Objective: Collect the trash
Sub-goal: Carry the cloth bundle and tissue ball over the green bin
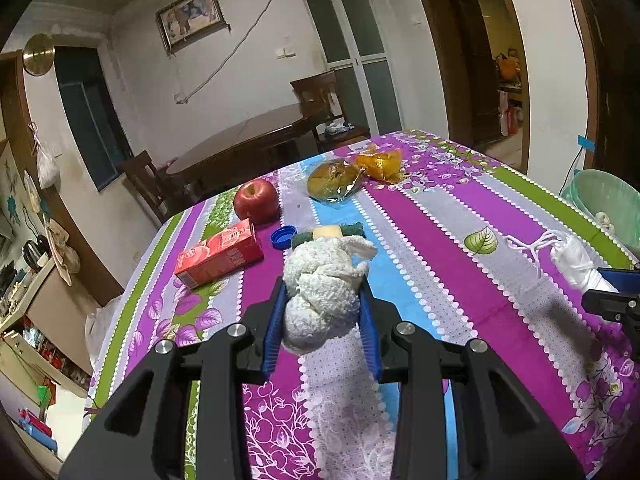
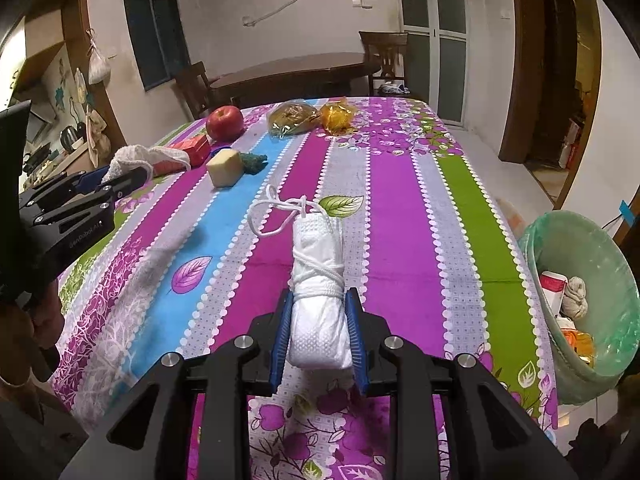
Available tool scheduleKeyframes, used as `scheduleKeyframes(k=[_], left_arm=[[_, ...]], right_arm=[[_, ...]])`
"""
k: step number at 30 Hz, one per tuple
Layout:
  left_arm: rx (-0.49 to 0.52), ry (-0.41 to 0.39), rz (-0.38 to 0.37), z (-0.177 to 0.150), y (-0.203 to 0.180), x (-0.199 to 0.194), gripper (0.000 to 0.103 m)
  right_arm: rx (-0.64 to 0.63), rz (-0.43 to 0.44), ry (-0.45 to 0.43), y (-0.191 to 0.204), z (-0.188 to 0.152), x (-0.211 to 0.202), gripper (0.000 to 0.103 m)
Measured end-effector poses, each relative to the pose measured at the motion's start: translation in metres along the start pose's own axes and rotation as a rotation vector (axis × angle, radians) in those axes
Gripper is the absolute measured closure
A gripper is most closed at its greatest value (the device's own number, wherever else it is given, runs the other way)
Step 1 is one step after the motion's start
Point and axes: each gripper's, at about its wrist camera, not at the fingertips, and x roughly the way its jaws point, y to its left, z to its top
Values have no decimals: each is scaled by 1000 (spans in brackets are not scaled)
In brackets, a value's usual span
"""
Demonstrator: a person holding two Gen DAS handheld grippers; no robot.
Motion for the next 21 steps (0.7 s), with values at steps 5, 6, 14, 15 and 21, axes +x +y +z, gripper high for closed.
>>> scheduleKeyframes(k=[5, 6, 14, 15, 21], left_arm=[[6, -1, -5, 4, -5, 1, 71], [9, -2, -9, 6, -6, 0, 71], [42, -30, -73, 34, -36, 4, 71], [43, -31, -79, 36, -39, 4, 71], [50, -13, -98, 39, -51, 9, 71]], right_arm=[[-3, -7, -10, -2, 2, -4, 75], [-2, -7, -14, -4, 3, -6, 75], [19, -6, -49, -38, 14, -29, 69], [-2, 16, -23, -35, 10, -25, 46], [-84, 50, 112, -9, -16, 23, 76]])
